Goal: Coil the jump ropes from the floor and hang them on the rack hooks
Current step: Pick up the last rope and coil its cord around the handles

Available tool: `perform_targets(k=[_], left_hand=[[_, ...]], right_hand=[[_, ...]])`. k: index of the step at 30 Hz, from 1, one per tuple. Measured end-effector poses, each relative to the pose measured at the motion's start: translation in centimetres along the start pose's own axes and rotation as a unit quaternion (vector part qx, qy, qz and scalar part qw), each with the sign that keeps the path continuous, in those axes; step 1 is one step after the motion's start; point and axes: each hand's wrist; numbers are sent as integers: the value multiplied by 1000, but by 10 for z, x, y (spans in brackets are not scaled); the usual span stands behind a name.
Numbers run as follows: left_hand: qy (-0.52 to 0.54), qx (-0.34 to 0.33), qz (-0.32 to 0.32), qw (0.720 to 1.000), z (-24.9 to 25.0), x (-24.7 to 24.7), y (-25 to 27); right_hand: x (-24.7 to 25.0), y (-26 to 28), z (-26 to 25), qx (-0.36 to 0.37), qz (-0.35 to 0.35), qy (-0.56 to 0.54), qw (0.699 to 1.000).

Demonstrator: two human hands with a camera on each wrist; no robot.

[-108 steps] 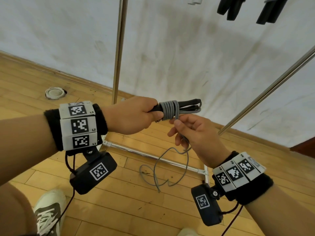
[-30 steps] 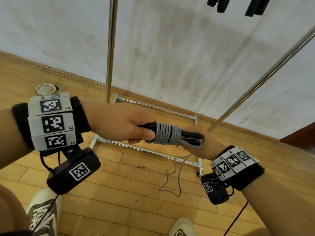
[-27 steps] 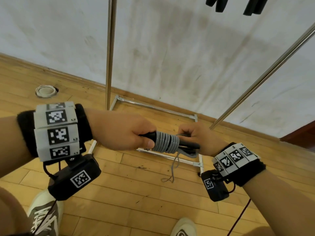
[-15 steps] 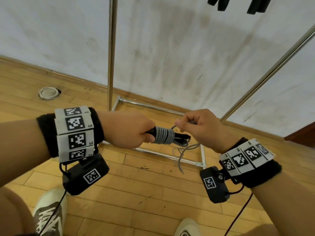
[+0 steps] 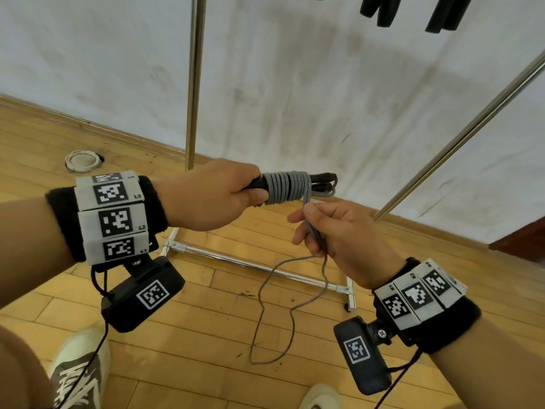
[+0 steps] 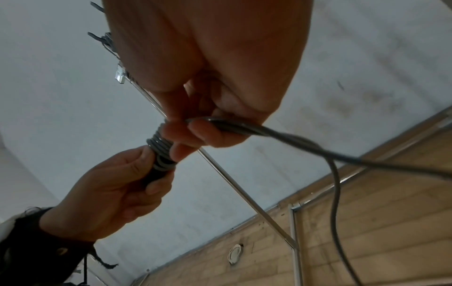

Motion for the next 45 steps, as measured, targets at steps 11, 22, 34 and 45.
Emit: perform_targets(k=[11,22,34,45], left_hand=[[103,-46,-59,992,2,11,12],[78,-107,-173,976,11,3,24],[-12,-66,-222,973,3,-4,17],[-145,-38,-189,970,-4,-6,7]], right_hand=[[13,0,20,-15,-76,63,995],[33,-4,18,60,-145,372,915],[35,-19,6,53,-56,368,927],[16,-22,-12,14,-2,208,978]])
Point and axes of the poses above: each hand's wrist, its own y-axis away from the middle knuckle, its own x-axis out of the back of the hand, z = x × y, and after that the axes turned 9 degrees about -y, right-handed
